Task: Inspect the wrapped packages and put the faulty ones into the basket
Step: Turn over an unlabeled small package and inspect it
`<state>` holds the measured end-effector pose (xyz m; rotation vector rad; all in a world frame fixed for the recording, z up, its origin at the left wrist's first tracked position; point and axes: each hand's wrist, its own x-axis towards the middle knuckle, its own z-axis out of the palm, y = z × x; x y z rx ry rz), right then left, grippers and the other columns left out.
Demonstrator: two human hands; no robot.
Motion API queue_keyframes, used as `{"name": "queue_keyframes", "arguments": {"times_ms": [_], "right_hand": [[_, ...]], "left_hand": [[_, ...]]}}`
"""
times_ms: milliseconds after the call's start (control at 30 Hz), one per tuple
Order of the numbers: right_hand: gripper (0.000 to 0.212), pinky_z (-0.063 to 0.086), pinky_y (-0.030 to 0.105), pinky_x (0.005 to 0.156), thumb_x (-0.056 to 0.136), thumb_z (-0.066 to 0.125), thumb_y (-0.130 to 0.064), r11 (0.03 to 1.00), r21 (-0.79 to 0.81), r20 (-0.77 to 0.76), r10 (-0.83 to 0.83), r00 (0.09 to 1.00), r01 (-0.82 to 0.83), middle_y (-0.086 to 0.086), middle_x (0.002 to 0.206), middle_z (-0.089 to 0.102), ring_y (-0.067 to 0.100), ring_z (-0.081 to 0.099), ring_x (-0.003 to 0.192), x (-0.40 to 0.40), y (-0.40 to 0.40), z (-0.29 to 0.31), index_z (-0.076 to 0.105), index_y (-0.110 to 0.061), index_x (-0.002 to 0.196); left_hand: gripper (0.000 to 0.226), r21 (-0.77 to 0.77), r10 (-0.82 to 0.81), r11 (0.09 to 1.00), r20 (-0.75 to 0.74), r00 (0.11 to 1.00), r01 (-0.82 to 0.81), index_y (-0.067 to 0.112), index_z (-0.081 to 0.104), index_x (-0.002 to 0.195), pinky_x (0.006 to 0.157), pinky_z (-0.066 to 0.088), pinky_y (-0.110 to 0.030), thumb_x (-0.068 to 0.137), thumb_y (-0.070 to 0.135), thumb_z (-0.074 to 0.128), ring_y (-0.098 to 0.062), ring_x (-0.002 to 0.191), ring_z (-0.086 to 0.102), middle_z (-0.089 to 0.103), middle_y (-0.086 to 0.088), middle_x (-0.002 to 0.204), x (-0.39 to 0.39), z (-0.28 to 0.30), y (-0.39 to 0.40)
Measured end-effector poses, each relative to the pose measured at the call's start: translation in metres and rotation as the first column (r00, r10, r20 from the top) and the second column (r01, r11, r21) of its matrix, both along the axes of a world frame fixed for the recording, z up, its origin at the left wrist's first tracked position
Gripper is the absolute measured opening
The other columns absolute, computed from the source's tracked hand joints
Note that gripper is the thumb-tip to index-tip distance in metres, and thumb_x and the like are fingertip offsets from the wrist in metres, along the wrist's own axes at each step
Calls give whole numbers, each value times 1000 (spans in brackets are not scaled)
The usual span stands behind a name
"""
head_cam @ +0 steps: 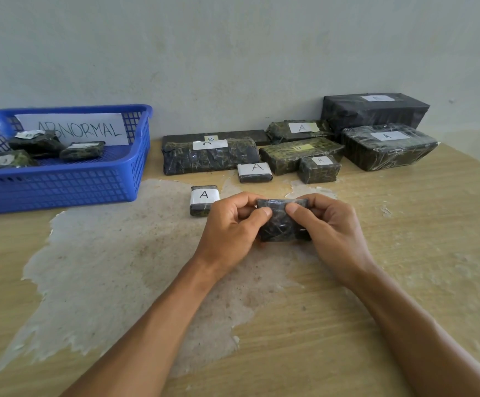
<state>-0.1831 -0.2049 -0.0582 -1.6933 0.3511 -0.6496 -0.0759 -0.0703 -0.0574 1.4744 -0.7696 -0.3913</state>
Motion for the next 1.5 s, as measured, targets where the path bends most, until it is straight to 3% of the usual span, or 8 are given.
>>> {"name": "queue_keyframes", "arguments": {"times_ms": [133, 300, 400, 733, 967, 1067, 1367, 1500], "right_hand": [[30, 54, 58, 71, 102, 55, -20, 999, -25, -1, -21, 1000, 21, 32, 87, 67, 31, 63, 76, 1, -2, -1, 73, -1, 88], [30, 53, 60, 75, 104, 51, -16, 999, -11, -2, -42, 999, 42, 32, 88, 68, 29, 62, 77, 1, -2, 0, 75, -5, 88], [30, 53, 63, 79, 104, 51, -14, 999, 23, 3, -46, 999, 46, 32, 92, 68, 31, 64, 80, 2, -2, -1, 75, -2, 89], [26, 57, 17, 67, 98, 53, 7, 992, 98, -6, 74, 997, -73, 4, 86, 80, 10, 74, 77, -2, -2, 4, 73, -10, 100], [26, 54, 28, 68, 97, 59, 3, 996, 92, -2, 17, 1000, -17, 10, 87, 79, 17, 70, 75, -1, -3, 3, 72, -13, 113], [52, 56, 26, 65, 91, 64, 8, 992, 121, -11, 30, 999, -29, 14, 86, 76, 17, 68, 70, -2, -5, 2, 58, -17, 137], [61, 56, 20, 64, 89, 65, 11, 991, 137, -26, 0, 1000, 4, 4, 69, 73, 13, 67, 62, -3, -4, 4, 52, -8, 145], [62, 58, 22, 71, 89, 68, 6, 988, 155, -34, 22, 999, -16, 7, 82, 76, 16, 69, 71, -5, -5, 6, 51, -9, 146]], "left_hand": [[14, -12, 21, 1000, -6, 1000, -21, 3, 73, 97, 74, 59, -45, 98, 5, 59, -41, 88, 67, 72, -23, 89, 3, -2, -1], [16, 8, -17, 1000, -24, 1000, 17, 12, 74, 99, 70, 61, -32, 92, 0, 65, -21, 83, 74, 77, -11, 87, 4, -2, 0], [30, 25, -24, 999, -4, 1000, 24, 21, 73, 101, 71, 62, -39, 84, -4, 69, -23, 82, 74, 78, -10, 89, 5, -3, -1], [34, -18, -10, 1000, -58, 998, 9, 25, 72, 104, 82, 55, -67, 83, -2, 68, -48, 93, 68, 75, -22, 94, 5, -1, 0], [63, 6, -32, 999, -84, 996, 33, 14, 59, 135, 74, 55, -46, 75, 1, 71, -21, 67, 64, 70, 0, 68, 9, -3, 0], [64, -20, -21, 1000, -116, 993, 19, 20, 54, 139, 66, 53, -33, 84, -11, 68, -14, 62, 62, 70, 5, 64, 10, -3, 0], [79, -4, -108, 994, -110, 988, 108, 10, 43, 149, 79, 58, -26, 79, -14, 73, -14, 80, 68, 77, -1, 91, 12, -2, 6], [77, -17, -138, 990, -150, 979, 137, 6, 42, 148, 76, 58, -23, 81, -10, 74, -16, 79, 71, 78, -6, 94, 13, 0, 7]]}}
